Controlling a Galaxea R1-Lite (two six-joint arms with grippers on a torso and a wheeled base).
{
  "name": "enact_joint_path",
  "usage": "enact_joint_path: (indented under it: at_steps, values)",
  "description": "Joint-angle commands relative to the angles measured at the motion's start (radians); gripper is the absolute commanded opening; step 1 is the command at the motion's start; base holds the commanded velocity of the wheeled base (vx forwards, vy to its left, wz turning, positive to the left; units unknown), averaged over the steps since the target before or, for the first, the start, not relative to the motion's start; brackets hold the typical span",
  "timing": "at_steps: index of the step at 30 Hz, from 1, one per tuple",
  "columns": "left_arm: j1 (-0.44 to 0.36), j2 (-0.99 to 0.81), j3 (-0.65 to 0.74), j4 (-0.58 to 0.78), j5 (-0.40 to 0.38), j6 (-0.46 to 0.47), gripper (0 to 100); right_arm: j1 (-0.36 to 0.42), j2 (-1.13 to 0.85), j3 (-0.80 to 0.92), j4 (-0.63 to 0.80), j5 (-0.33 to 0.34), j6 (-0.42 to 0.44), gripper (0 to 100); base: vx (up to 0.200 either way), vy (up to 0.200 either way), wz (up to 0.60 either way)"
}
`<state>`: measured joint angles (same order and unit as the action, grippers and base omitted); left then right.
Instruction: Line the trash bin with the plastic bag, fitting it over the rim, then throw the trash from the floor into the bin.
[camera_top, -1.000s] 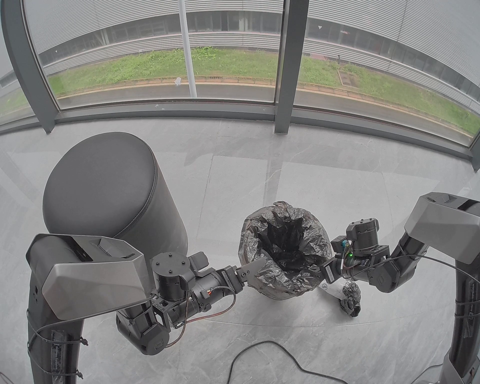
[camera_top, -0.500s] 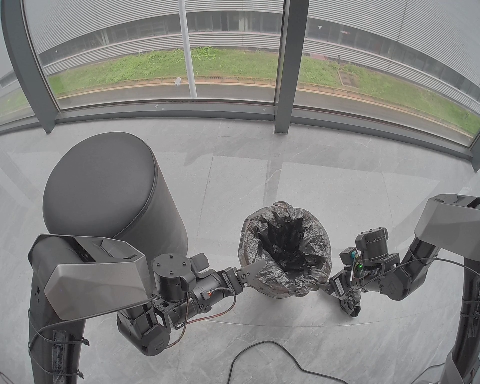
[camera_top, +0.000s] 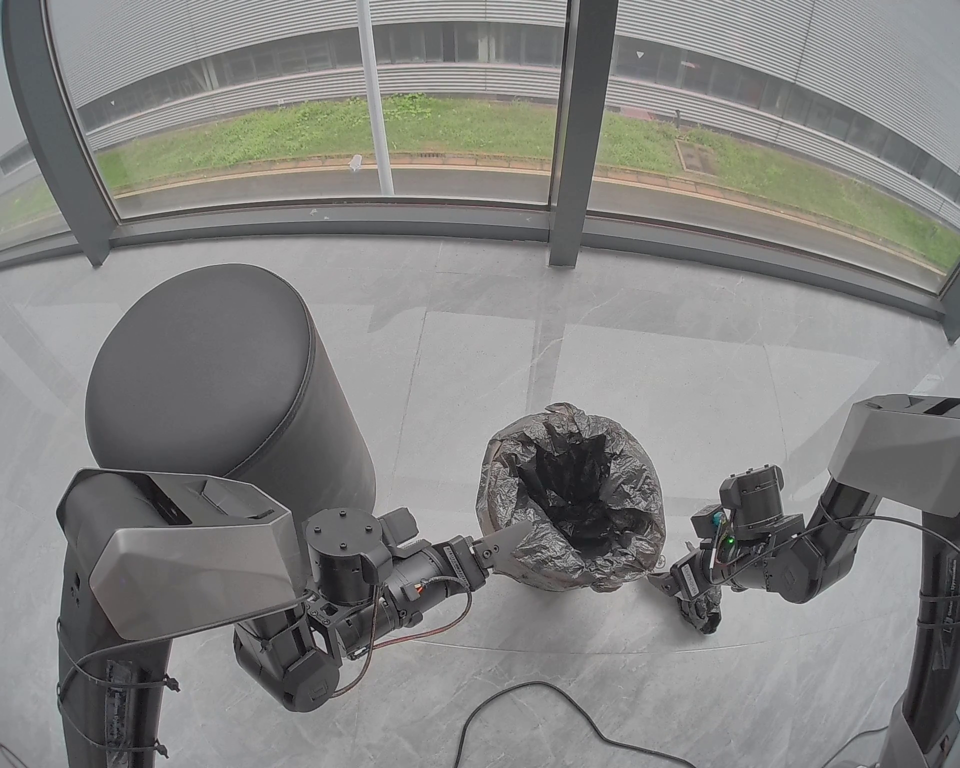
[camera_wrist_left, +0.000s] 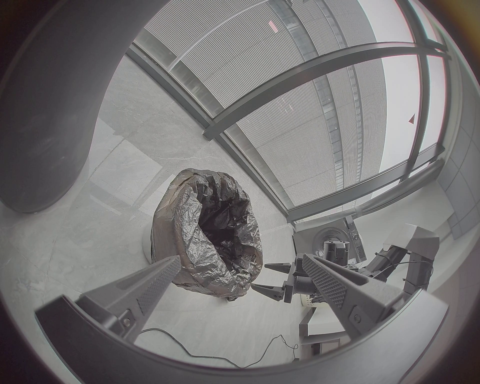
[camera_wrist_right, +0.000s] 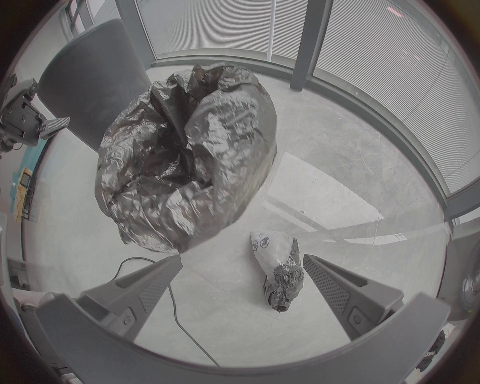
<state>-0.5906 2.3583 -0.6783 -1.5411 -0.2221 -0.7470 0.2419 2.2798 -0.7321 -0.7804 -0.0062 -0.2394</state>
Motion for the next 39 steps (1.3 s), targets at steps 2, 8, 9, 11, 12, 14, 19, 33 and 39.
enact_joint_path:
  at_steps: [2, 8, 9, 11, 12, 14, 19, 33, 39]
  values:
    - [0.000, -0.002, 0.003, -0.001, 0.000, 0.000, 100, -0.003, 0.033, 0.003, 0.000, 0.002, 0.002, 100, 0.000, 0.000, 0.00]
    - [0.000, -0.005, -0.003, -0.001, 0.000, 0.000, 100, -0.001, -0.031, 0.033, 0.001, 0.002, 0.000, 100, 0.000, 0.000, 0.00]
    - [-0.001, -0.005, -0.004, -0.002, 0.000, 0.000, 100, -0.012, -0.065, 0.050, 0.009, 0.003, -0.001, 100, 0.000, 0.000, 0.00]
    - [-0.003, -0.007, -0.006, -0.002, 0.001, 0.000, 100, -0.073, -0.095, 0.088, 0.013, 0.006, -0.011, 100, 0.000, 0.000, 0.00]
    - [-0.005, -0.007, -0.009, -0.002, 0.001, 0.000, 100, -0.105, -0.095, 0.094, 0.015, 0.015, -0.020, 100, 0.000, 0.000, 0.00]
    - [-0.009, -0.010, -0.010, -0.002, 0.004, 0.000, 100, -0.173, -0.086, 0.088, 0.024, 0.040, -0.060, 100, 0.000, 0.000, 0.00]
    - [-0.044, -0.040, -0.010, -0.002, 0.050, -0.003, 100, -0.339, 0.030, -0.073, 0.101, 0.166, -0.403, 100, 0.000, 0.000, 0.00]
    - [-0.051, -0.045, -0.026, -0.001, 0.066, -0.003, 100, -0.351, 0.297, -0.756, 0.644, 0.249, -0.641, 100, 0.000, 0.000, 0.00]
    - [-0.049, -0.021, -0.027, -0.002, 0.066, -0.003, 100, -0.345, 0.409, -1.015, 0.777, 0.291, -0.656, 100, 0.000, 0.000, 0.00]
